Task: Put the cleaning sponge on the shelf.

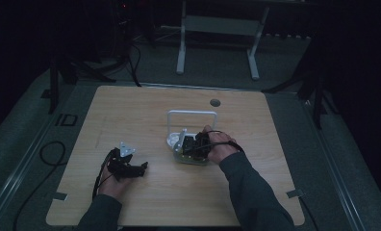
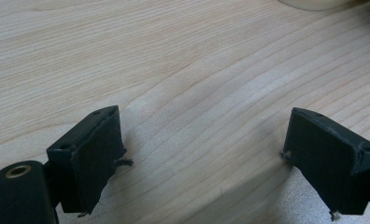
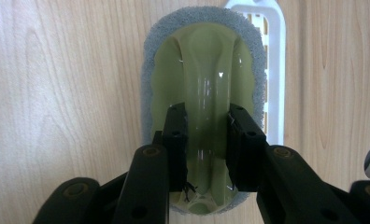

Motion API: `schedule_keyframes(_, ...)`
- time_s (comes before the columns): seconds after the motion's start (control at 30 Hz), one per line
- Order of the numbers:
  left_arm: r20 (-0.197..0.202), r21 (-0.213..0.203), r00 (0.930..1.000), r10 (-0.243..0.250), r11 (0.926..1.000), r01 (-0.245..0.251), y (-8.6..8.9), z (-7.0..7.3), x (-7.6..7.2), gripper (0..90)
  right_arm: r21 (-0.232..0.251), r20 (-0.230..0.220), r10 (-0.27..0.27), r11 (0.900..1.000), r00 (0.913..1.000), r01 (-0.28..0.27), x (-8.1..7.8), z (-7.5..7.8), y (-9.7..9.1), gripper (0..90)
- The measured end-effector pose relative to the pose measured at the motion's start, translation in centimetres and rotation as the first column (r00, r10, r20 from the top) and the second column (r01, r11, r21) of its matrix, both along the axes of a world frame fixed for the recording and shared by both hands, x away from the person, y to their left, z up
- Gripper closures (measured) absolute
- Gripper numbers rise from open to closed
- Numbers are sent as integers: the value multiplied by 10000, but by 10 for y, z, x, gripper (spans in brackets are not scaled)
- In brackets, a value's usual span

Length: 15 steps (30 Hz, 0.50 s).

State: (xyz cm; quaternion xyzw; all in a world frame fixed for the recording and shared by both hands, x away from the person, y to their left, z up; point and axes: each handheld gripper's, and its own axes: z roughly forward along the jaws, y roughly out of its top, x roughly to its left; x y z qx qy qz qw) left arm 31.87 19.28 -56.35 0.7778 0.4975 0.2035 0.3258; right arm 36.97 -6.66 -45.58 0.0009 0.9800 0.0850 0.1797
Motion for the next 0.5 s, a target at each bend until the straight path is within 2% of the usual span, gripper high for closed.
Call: schedule_keyframes(0.5,-4,-16,10000,8,10000,-8,0,0,0,118,317,219,-14,9995,9998,7,10,7,-5,716)
